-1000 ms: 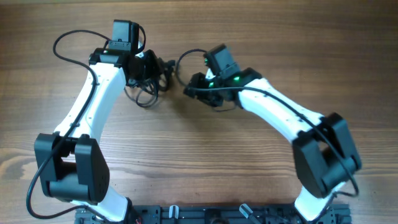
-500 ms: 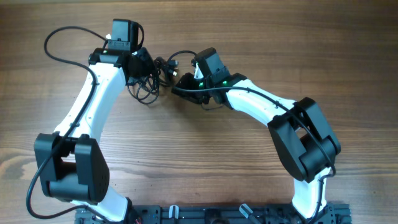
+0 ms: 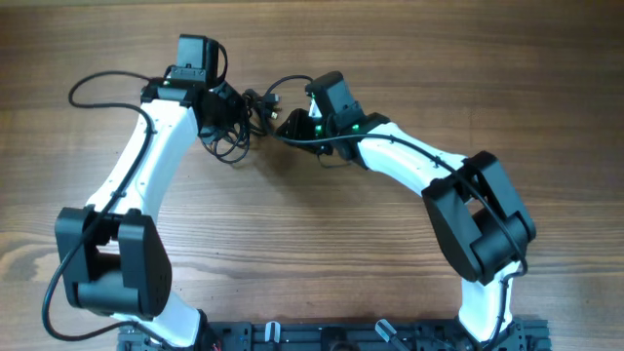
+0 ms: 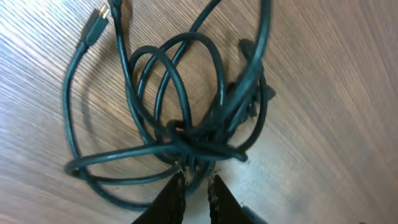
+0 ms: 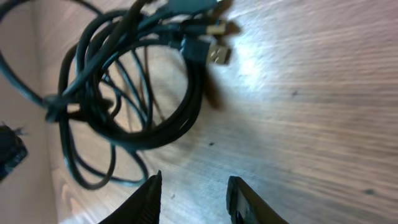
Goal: Untangle cables
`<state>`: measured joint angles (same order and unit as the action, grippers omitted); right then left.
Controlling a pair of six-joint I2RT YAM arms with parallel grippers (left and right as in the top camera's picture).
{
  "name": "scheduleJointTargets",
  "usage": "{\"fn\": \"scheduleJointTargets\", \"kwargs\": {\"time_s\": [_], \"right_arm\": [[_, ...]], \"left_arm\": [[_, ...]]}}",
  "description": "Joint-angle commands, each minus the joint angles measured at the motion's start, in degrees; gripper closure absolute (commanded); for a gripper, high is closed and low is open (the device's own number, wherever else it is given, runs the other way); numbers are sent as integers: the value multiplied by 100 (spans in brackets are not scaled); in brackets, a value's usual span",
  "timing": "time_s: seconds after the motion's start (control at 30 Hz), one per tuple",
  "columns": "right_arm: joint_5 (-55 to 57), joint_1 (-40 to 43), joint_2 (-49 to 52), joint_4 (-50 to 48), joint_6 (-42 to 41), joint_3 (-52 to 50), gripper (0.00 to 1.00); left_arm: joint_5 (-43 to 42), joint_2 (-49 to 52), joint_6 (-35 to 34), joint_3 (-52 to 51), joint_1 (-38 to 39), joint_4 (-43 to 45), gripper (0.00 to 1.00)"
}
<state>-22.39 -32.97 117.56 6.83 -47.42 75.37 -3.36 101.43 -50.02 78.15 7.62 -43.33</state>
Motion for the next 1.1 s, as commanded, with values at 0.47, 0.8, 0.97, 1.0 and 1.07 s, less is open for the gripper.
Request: {"fn": "scheduleJointTargets", "kwargs": {"time_s": [0.47, 0.8, 0.97, 1.0, 1.07], "right_arm": [[356, 48, 118, 275, 404, -9, 61], [291, 48, 118, 129, 970, -9, 61], [269, 48, 118, 81, 1150, -9, 57], [269, 48, 118, 79, 1147, -9, 57], [269, 48, 118, 72, 1150, -9, 55]], "left_arm": [[-107, 352, -1132, -166, -94, 568, 80], [155, 363, -1220, -199, -59, 568, 80], [258, 376, -1370, -214, -59, 586, 79], [258, 376, -1370, -214, -59, 586, 79], [260, 376, -1414, -214, -59, 616, 79]]}}
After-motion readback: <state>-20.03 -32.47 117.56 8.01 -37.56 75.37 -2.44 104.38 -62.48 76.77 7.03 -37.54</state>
